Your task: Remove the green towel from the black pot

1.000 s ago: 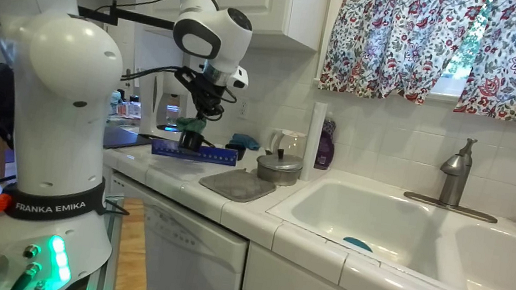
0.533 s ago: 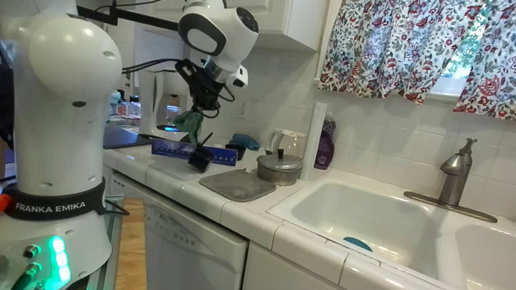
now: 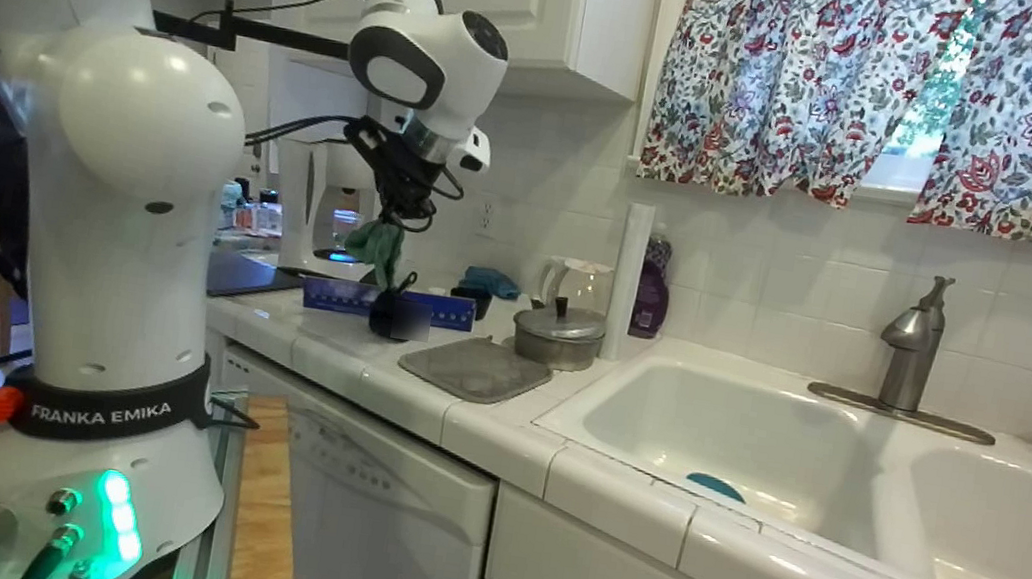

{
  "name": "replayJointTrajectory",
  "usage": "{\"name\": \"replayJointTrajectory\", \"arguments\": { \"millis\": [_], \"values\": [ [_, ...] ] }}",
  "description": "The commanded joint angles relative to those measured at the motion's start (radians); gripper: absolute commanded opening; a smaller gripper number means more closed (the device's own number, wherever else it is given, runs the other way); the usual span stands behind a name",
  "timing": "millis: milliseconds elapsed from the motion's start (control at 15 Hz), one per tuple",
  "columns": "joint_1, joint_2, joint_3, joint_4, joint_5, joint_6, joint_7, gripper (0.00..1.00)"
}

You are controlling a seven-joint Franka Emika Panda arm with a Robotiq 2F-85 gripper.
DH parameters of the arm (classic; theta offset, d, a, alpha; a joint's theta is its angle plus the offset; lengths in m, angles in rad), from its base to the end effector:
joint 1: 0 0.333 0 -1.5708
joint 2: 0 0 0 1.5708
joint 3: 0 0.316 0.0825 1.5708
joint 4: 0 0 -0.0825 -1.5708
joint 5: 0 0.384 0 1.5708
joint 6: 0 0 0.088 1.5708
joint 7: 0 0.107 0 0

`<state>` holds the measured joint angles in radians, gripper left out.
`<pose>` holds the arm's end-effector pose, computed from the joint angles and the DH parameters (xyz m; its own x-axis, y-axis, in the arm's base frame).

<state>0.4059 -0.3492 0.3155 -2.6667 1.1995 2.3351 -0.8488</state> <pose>0.2973 0.2749 0.3519 0.7976 0.5171 0.3107 0.5860 -0.5418 -0.6026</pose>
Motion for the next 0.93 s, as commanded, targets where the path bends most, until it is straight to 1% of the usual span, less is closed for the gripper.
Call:
{"name": "replayJointTrajectory", "arguments": {
  "millis": [0, 200, 467, 600, 667, 800, 867],
  "values": [
    [0.013, -0.093, -0.006, -0.009, 0.03, -0.103, 0.041, 0.01],
    [0.009, -0.167, -0.012, -0.002, 0.033, -0.162, 0.067, 0.01],
    [-0.015, -0.244, -0.012, 0.007, 0.021, -0.126, 0.123, 0.01],
    [-0.031, -0.262, 0.002, 0.009, -0.004, -0.092, 0.138, 0.01],
    [-0.043, -0.266, 0.02, 0.008, -0.021, -0.047, 0.138, 0.01],
    [-0.073, -0.243, 0.059, 0.009, -0.125, 0.028, 0.166, 0.01],
    [-0.083, -0.228, 0.063, 0.008, -0.174, 0.065, 0.176, 0.01]
  ]
}}
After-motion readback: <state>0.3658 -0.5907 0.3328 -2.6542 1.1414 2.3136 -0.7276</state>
